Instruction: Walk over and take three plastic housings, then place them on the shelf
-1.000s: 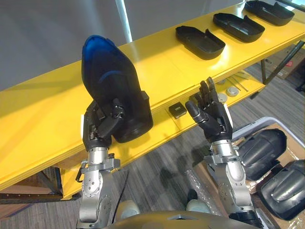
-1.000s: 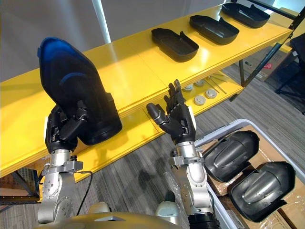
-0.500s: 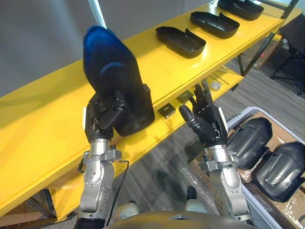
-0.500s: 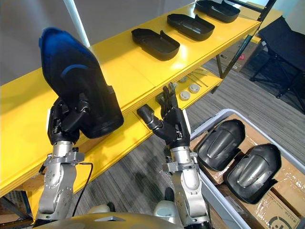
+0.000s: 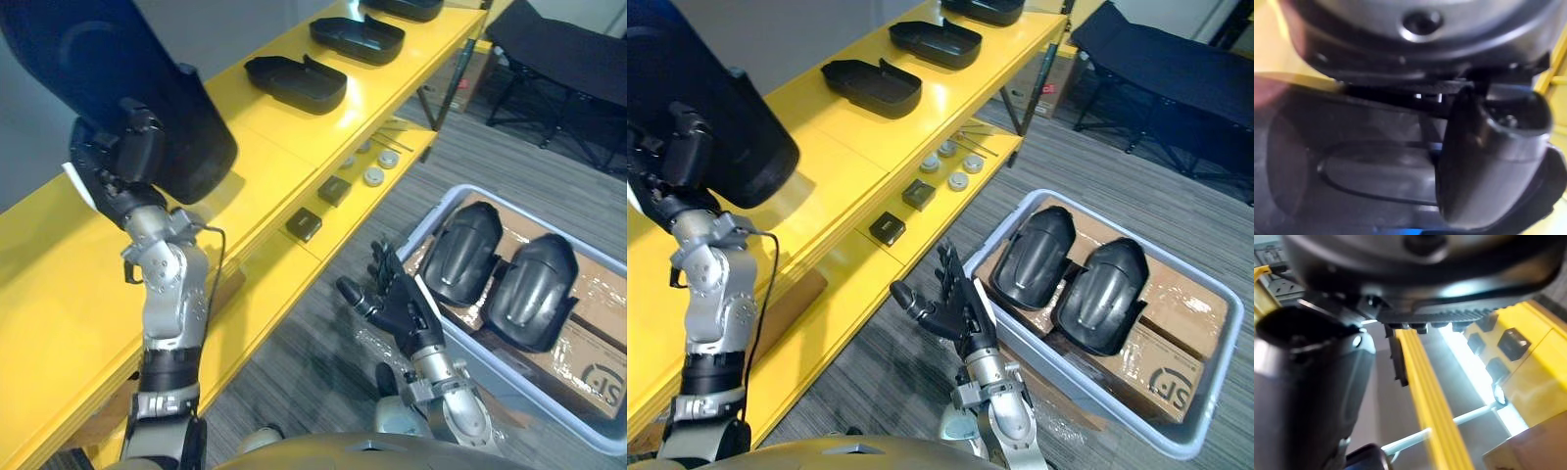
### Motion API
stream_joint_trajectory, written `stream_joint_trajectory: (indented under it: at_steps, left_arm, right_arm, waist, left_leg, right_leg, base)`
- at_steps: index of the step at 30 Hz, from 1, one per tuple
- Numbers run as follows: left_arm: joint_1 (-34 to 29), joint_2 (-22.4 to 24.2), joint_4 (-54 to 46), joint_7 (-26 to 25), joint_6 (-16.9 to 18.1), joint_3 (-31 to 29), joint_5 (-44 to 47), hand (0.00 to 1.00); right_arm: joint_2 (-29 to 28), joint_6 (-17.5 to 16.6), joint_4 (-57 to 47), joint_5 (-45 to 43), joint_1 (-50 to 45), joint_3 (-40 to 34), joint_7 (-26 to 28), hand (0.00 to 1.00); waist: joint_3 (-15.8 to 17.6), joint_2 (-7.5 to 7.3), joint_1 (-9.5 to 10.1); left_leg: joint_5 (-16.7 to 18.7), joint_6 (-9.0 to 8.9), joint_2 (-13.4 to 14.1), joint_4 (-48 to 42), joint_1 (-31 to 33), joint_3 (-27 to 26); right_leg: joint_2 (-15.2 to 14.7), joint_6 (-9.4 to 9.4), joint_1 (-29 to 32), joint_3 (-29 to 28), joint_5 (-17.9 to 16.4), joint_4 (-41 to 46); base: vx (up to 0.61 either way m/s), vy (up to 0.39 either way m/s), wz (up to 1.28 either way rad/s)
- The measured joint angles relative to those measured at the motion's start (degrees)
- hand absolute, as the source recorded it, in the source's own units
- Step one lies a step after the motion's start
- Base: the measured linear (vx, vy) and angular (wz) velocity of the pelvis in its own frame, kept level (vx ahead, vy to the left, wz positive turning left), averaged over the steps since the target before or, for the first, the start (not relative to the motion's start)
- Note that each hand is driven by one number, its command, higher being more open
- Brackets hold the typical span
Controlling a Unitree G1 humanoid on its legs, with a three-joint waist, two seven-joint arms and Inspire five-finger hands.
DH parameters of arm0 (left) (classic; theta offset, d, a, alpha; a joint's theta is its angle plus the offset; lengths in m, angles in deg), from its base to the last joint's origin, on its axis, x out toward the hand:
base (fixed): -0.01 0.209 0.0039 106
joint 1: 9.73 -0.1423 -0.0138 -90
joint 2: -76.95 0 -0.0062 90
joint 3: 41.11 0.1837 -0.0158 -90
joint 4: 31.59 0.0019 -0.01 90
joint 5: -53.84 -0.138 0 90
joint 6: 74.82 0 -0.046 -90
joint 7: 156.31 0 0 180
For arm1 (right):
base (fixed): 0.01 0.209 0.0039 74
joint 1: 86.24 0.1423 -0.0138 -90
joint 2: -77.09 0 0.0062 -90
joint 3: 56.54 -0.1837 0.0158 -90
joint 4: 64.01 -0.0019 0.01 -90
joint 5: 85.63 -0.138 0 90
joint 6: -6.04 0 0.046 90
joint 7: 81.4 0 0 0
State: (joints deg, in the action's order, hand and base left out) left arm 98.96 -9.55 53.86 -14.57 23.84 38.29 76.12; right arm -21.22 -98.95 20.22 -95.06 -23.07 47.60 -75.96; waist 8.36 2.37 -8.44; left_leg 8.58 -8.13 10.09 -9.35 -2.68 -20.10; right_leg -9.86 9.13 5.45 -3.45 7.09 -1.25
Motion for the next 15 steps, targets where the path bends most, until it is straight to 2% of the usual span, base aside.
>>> stream_joint_trajectory:
  at_steps: [5,9,15]
  left_arm:
    - [3.5,-2.0,9.6,-2.5,-3.7,-2.5,3.5,0.0]
    - [3.5,-1.9,13.4,-2.8,-6.5,-2.6,7.7,0.0]
    - [6.5,-1.9,17.0,-3.7,-6.1,-2.5,10.2,0.0]
  right_arm:
    - [2.3,-0.4,11.2,0.3,-1.1,-0.5,-1.8,1.0]
    - [3.4,-2.1,11.8,0.3,-2.9,0.1,-2.0,1.0]
    - [3.9,-3.3,11.8,1.2,-1.4,4.8,-3.9,1.0]
  waist:
    - [0.0,0.01,-1.15]
    - [0.0,0.01,-1.7]
    - [0.1,0.16,-1.65]
  left_leg:
    - [-0.1,-0.22,0.5,-0.2,0.2,-0.4]
    - [-0.1,-0.3,0.6,-0.2,0.3,-0.6]
    - [-0.4,-0.6,0.8,-0.6,2.2,-0.1]
  right_leg:
    - [0.5,-0.08,0.4,-0.2,0.0,0.1]
    - [0.5,-0.15,0.6,-0.3,0.1,0.2]
    - [0.5,-0.42,1.8,0.2,0.4,0.1]
  base:
    - [-0.01,-0.013,-0.04]
    - [-0.02,0.004,-0.01]
    - [-0.04,-0.007,0.04]
